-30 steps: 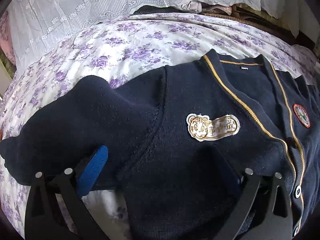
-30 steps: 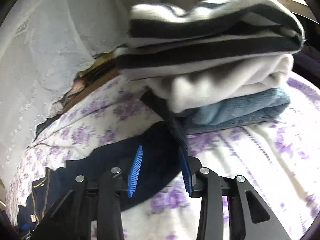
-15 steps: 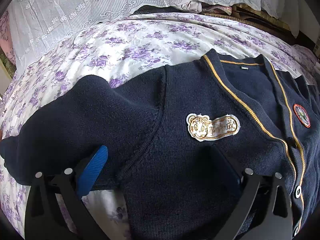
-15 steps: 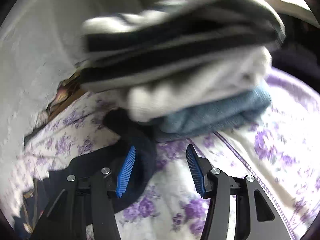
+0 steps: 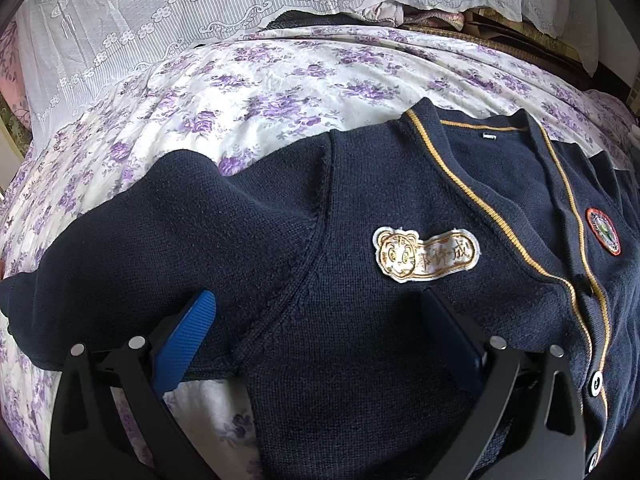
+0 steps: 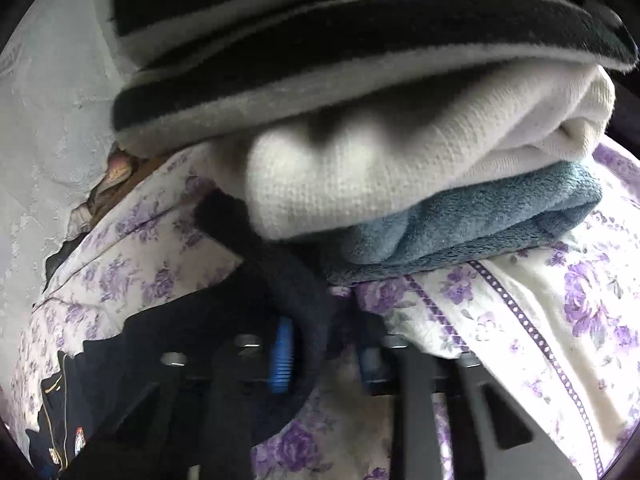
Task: Fold small clothes
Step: 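Grasp the sleeve cuff with the right tool and lift it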
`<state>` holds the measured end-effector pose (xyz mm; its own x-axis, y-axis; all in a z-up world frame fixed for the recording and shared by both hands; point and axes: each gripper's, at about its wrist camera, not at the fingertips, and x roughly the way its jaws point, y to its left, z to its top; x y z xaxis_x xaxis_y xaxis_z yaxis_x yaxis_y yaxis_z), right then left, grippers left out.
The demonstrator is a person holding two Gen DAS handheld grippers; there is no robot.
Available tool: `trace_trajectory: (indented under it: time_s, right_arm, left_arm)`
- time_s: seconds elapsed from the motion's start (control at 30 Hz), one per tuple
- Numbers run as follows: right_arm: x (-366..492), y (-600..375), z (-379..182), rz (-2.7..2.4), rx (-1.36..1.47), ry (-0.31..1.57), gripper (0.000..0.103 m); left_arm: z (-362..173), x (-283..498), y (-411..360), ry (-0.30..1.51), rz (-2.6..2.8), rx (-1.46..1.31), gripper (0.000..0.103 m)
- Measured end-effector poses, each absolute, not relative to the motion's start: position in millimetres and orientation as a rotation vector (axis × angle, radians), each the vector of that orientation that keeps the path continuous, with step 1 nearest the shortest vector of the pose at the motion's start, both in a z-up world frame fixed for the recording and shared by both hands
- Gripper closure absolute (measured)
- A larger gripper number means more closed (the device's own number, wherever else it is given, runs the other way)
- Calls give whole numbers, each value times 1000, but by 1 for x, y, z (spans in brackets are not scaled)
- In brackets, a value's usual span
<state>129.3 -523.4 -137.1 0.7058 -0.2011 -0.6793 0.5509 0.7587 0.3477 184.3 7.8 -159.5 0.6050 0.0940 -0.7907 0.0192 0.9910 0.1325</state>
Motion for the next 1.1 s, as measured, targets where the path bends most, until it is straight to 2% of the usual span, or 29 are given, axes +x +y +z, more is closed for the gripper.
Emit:
trace_trajectory:
  time_s: [0.17,0.57,0.87,1.1]
  right_arm:
    - [120,-512,-126,-462,528,600,95]
    - [94,-499,-100,-305,674,466,95]
    - [144,-478,-50,-213,870,472,95]
    - [146,-436,-67,-159,777,463,96]
  left_arm:
    - [-160,184,7,921,44,132,4]
    - [-160,184,7,920,45,132,4]
    - [-160,184,8,920,45,133,4]
    - [-160,184,7,920,47,135,4]
